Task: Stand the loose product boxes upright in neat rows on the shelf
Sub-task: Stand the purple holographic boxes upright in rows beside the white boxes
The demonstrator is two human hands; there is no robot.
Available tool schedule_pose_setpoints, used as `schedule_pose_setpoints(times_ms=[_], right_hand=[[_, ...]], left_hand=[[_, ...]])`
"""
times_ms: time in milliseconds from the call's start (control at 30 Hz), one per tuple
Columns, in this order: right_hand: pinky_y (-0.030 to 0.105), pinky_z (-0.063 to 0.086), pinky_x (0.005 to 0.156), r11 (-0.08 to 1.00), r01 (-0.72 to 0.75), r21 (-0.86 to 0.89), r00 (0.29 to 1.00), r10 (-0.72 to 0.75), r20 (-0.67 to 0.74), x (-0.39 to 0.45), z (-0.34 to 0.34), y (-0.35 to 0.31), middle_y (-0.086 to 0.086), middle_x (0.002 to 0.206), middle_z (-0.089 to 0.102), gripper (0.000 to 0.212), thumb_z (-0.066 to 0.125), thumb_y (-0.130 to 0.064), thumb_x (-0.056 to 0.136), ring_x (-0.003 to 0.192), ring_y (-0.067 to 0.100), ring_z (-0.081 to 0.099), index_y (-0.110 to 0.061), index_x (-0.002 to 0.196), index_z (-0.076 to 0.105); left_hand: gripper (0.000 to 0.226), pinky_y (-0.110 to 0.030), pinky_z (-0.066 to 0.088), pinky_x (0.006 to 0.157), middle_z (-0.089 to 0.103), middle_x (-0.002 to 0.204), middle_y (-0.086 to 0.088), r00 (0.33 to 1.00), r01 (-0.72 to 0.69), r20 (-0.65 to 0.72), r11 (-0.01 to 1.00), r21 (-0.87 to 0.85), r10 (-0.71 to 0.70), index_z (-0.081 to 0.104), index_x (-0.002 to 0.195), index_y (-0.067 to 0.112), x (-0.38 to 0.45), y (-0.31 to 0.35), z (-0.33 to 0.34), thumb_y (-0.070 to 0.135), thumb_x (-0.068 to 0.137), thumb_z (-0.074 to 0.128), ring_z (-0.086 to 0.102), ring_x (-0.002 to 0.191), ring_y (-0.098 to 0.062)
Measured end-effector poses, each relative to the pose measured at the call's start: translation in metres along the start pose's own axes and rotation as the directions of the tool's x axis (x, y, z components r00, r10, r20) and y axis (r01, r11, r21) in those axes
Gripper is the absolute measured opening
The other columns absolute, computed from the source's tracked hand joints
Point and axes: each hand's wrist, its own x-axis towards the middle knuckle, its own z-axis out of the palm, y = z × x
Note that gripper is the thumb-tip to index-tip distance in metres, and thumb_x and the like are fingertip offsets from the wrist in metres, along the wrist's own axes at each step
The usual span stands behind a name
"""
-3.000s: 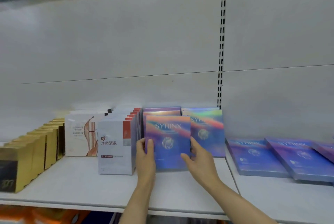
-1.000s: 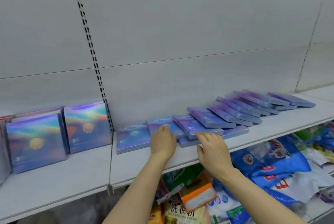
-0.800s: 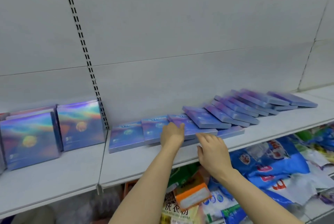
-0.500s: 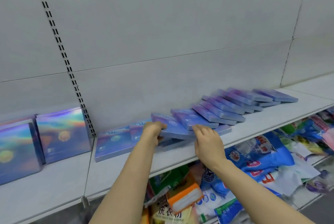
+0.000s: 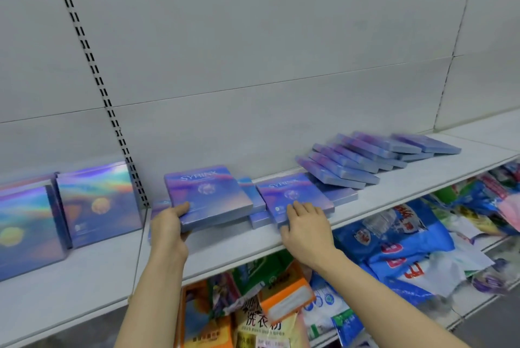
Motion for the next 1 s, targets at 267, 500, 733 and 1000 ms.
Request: schedule_pose_setpoints(times_ms=[267,500,733,1000], right_hand=[[0.044,0.039,0.095,0.749,-0.629,0.209,0.734,0.485,0.475,0.045,-0.018,0.034,0.017,0.145,0.037,0.114,0.07,-0.07,0.064,0.131,0.036,0.036,-0.016,0.15,0.017],[0.041,0.048,0.091,0.218,-0.564,0.796,0.749,0.542,0.382,0.021,0.002,0.06,0.015,0.134,0.053,0.086,0.08,-0.015,0.077,0.113,0.033,0.055,-0.012,0.148,0.032],[0.018,0.053,0.048,-0.192,-0.27,0.944,0.817,0.473,0.33,-0.024,-0.023,0.044,0.007,0.089,0.062,0.052,0.061,0.011,0.087,0.07,0.019,0.063,-0.019,0.129,0.055],[0.009,0.049,0.056,-0.359,-0.195,0.913,0.911,0.279,0.304,-0.025,-0.054,-0.033,-0.003,0.115,0.055,0.053,0.052,0.012,0.091,0.08,-0.012,0.059,-0.019,0.134,0.053]], left_hand=[[0.013,-0.043,0.054,0.079,0.06,0.093,-0.008,0.997,0.058,0.054,0.991,-0.117,-0.052,0.053,0.087,0.014,-0.012,-0.007,-0.008,0.005,0.096,0.056,0.059,0.085,-0.023],[0.018,-0.029,0.054,0.052,0.065,0.097,-0.01,0.987,0.068,0.151,0.995,-0.074,-0.056,0.056,0.107,0.008,-0.009,-0.019,-0.043,-0.002,0.095,0.048,0.067,0.072,-0.019],[0.013,-0.029,0.048,0.067,0.063,0.089,-0.001,0.974,-0.224,-0.005,0.974,-0.037,0.224,0.061,0.089,0.015,-0.012,-0.006,-0.078,0.015,0.1,0.053,0.059,0.075,-0.012],[0.027,-0.02,0.036,0.054,0.046,0.072,0.004,0.902,-0.412,-0.147,0.911,-0.02,0.405,0.05,0.075,0.023,-0.01,0.01,-0.136,0.018,0.102,0.051,0.042,0.064,-0.008]])
